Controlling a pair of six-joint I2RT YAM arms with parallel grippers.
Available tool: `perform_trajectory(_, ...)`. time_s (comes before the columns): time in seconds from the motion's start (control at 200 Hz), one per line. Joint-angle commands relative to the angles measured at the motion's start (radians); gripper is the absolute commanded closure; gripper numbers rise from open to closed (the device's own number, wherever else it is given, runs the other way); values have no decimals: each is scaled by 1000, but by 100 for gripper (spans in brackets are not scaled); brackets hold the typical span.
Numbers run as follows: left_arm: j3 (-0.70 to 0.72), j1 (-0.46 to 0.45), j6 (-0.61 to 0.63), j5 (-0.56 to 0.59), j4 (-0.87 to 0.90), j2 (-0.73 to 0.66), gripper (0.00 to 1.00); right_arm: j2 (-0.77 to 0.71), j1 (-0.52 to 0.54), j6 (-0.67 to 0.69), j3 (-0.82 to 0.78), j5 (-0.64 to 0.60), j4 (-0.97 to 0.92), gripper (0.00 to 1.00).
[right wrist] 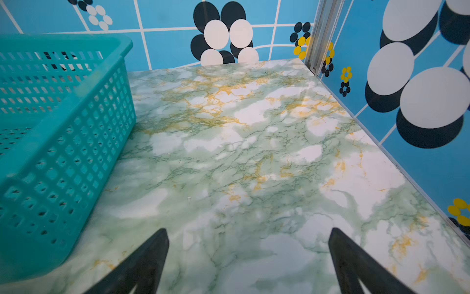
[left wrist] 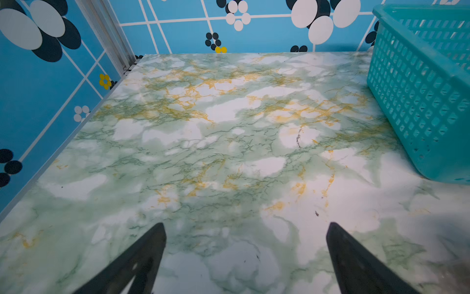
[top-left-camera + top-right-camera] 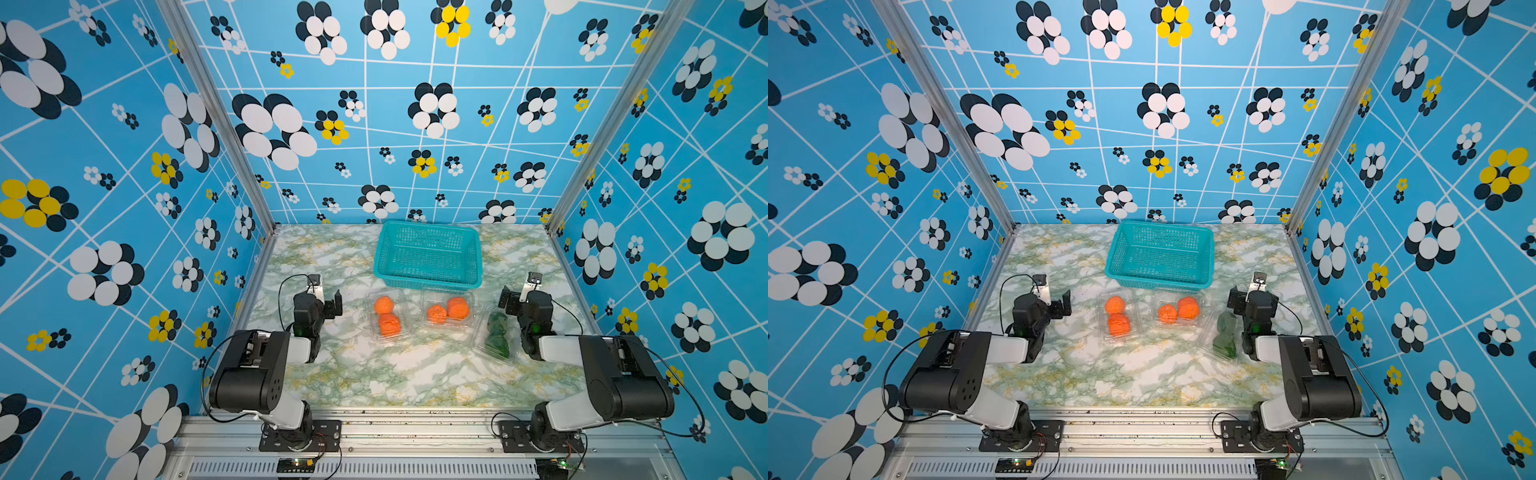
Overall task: Take oranges out of containers
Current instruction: Adjust the packing box at the center of the board.
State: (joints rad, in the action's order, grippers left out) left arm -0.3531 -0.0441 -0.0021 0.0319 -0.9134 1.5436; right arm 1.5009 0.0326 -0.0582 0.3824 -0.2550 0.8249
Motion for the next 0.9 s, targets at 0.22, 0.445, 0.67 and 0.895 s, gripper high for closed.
perform_trajectory(0.22, -24, 13, 18, -16, -29, 11, 1, 18, 12, 25, 17, 14, -1, 1)
perform_trajectory(0.445, -24, 13, 18, -17, -28, 12, 0, 18, 12, 26, 17, 14, -1, 1)
perform_trajectory(0.67, -29, 25, 6, -34, -17, 12, 1, 19, 12, 22, 18, 15, 0, 1)
perform_trajectory(0.895, -31, 41, -1, -63, -17, 12, 0, 19, 11, 23, 19, 13, -3, 1)
